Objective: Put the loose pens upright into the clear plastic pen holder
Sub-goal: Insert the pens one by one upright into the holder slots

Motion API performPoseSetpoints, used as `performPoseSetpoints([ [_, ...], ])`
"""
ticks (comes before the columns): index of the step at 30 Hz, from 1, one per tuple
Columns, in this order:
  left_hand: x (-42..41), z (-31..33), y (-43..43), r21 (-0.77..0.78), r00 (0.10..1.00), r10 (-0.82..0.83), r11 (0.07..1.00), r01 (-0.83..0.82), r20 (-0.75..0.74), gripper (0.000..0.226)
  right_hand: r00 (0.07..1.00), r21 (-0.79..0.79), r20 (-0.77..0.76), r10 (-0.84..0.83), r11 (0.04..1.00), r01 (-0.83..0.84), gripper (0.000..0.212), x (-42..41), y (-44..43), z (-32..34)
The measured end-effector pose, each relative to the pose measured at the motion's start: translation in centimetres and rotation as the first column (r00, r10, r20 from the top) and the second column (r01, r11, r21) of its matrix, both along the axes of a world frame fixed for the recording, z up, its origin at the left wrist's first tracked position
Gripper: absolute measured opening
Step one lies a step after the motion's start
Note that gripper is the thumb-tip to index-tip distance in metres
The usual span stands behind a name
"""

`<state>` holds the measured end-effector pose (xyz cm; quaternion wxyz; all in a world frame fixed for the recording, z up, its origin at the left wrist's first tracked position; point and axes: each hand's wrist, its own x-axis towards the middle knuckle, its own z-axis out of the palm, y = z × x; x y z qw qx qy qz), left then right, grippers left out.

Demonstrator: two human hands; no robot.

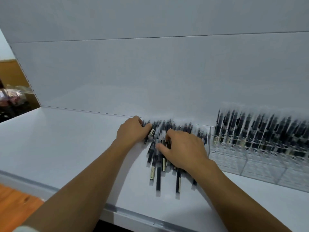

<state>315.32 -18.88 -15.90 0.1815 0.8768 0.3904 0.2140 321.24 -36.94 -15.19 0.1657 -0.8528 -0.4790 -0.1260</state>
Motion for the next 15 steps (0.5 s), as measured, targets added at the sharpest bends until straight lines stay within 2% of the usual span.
performPoseSetpoints([
  [5,2.1,0.6,0.6,-0.047,0.980,-0.079,0.996,0.072,-0.181,0.045,0.999,-0.031,-0.028,-0.042,0.999,0.041,0.043,-0.4,0.6,-0.5],
  [10,2.8,1.7,1.5,-0.099,0.961,-0.087,0.993,0.063,-0.264,0.050,0.985,-0.015,-0.156,-0.069,0.998,0.068,0.047,-0.2,0.9,-0.4],
  [15,3.7,3.3,1.6,-0.239,0.934,-0.149,0.968,0.072,-0.326,0.032,0.953,0.090,-0.296,-0.060,0.992,0.090,0.042,0.3,0.6,-0.8],
])
